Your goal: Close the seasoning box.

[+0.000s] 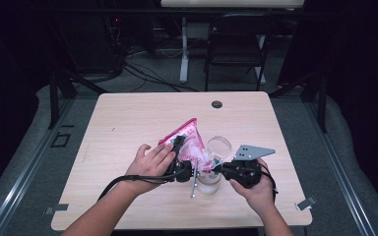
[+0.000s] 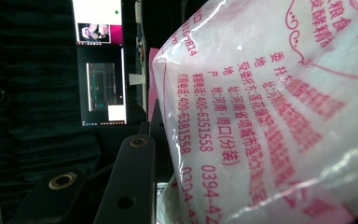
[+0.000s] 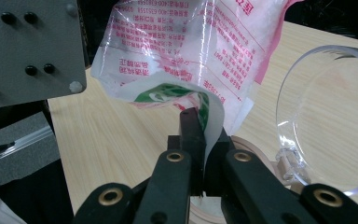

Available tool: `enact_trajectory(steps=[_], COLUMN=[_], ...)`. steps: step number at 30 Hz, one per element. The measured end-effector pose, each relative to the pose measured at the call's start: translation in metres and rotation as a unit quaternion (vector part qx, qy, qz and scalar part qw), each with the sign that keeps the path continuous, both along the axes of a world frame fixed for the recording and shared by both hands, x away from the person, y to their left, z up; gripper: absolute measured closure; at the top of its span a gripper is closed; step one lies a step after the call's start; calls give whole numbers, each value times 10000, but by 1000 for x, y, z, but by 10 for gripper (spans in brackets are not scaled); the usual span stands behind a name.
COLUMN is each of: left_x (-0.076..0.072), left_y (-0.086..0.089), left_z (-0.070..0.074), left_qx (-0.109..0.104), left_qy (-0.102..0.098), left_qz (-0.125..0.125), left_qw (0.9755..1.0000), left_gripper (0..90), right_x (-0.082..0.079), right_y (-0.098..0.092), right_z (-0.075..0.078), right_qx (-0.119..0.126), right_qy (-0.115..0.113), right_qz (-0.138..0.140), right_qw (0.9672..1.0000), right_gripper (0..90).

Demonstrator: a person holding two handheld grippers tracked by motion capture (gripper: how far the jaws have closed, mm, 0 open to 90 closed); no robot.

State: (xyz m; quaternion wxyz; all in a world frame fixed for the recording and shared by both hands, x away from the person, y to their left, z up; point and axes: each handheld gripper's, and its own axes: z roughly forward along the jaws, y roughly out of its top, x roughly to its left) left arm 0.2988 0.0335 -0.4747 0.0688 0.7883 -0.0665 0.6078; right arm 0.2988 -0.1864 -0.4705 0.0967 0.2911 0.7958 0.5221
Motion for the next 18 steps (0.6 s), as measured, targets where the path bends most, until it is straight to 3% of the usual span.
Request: enact_trajectory(steps=[2,18], left_x=[0,2], left_y=[-1,-3], left_z=[0,2], left_qx=[40,62], left_qy=[-69,-25], left_qz=[-26,-19], left_qw=[10000,10000], left_gripper=[715,728], right_x=[0,-2], right_y=[1,3], right_z=[0,1], right_qx=[-2,10], right_qy=[7,-19], right_qz=[11,116], right_qw=[10000,9999], right_gripper=[900,900])
